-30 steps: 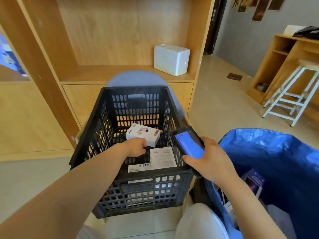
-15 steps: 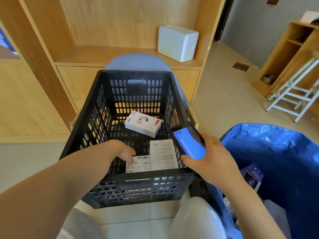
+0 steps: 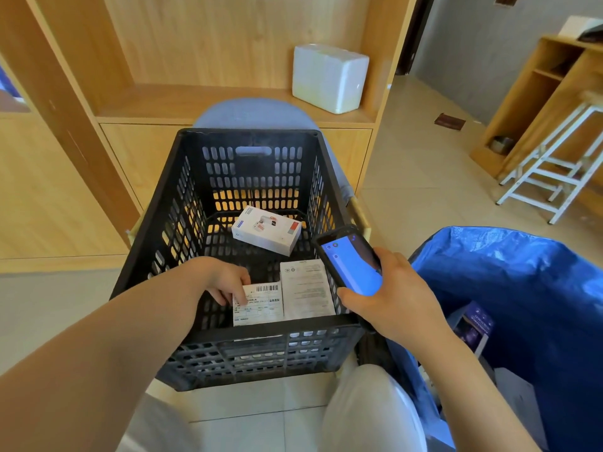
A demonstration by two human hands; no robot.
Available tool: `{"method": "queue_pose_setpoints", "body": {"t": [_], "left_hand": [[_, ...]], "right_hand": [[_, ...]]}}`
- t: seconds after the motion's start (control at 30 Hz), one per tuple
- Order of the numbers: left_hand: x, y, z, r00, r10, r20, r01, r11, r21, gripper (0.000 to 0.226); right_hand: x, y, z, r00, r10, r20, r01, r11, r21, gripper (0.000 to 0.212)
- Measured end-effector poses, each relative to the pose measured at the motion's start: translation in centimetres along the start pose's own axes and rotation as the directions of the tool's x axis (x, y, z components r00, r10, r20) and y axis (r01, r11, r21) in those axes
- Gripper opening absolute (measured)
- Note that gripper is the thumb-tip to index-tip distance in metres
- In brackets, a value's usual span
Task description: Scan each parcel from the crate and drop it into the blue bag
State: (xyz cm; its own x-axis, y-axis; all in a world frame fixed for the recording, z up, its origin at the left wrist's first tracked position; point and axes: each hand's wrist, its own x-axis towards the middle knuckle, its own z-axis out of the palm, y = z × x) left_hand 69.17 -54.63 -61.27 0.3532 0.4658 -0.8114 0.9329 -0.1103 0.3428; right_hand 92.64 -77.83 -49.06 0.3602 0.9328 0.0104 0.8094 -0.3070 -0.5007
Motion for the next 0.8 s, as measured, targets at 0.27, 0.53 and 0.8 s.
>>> {"method": "queue_pose_setpoints", "body": {"t": [0.27,0.53,0.8], "left_hand": [[-3.0,0.5,-1.4,0.998,0.064,-0.024,-0.066,0.991,-0.113,0.039],[-7.7,1.0,-1.1,0.944,0.184,-0.274,-0.246,0.946,-0.21,0.022],[-10.4,0.3,0.1,0.671,0.131,-0.73,-0.469,0.837,-0.281,0.028]], "right_hand": [[0.2,-0.2,-0.1,1.0,0.022,-0.003,-0.022,1.0,0.008,0.062],[0.4,-0.8,-0.3,0.998,0.055,0.005,-0.055,0.998,-0.002,0.064],[-0.2,-1.5,-0.3,0.998,0.064,-0.01,-0.064,0.997,0.031,0.059]]}}
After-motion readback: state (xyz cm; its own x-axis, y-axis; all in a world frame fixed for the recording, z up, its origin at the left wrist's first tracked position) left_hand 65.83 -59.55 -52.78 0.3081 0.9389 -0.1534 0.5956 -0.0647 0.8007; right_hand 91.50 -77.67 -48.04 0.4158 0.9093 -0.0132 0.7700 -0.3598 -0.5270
